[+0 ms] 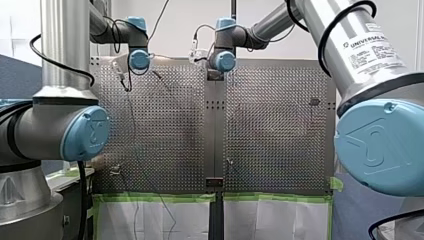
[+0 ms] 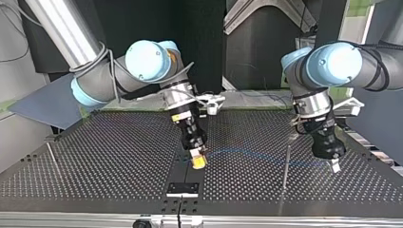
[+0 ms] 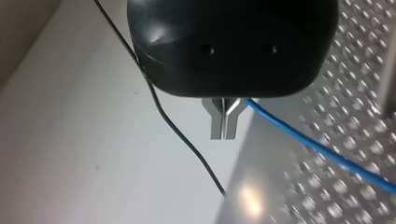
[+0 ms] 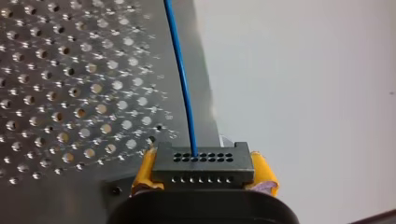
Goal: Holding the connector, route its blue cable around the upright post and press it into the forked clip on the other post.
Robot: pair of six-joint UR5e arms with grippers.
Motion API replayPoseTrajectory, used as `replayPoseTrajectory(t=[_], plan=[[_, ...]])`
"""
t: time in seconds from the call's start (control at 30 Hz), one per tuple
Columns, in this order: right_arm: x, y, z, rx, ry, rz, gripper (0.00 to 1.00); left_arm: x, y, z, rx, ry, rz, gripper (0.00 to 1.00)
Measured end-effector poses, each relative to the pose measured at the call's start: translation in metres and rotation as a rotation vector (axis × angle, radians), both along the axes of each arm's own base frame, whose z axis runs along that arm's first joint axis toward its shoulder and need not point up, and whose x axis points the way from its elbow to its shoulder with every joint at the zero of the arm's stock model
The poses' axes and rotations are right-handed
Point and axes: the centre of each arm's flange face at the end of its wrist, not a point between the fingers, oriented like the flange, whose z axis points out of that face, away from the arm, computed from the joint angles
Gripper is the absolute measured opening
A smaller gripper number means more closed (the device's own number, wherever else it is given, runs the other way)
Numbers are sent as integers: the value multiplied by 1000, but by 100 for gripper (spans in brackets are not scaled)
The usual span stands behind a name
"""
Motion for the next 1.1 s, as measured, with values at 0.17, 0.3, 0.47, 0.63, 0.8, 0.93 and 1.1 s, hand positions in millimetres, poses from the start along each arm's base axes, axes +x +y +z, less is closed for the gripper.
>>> replayPoseTrajectory(t=[0.17,0.3,0.47,0.63,0.8,0.93,1.1], plan=[[8,-8,-9,9,10,0,0,20,18,-20,4,38,-1,5],[11,-12,-15,12,12,-3,0,33,33,-37,-9,66,-6,5],[11,-18,-20,17,16,-10,0,49,52,-60,-6,108,-13,5],[10,-23,-25,21,20,-16,0,62,51,-79,3,142,-56,5],[10,-26,-27,19,16,-20,0,70,44,-88,3,155,-105,7],[11,-30,-34,23,18,-21,0,73,38,-87,-12,143,-147,7],[15,-34,-50,38,34,-22,0,74,34,-88,-26,138,-193,7]])
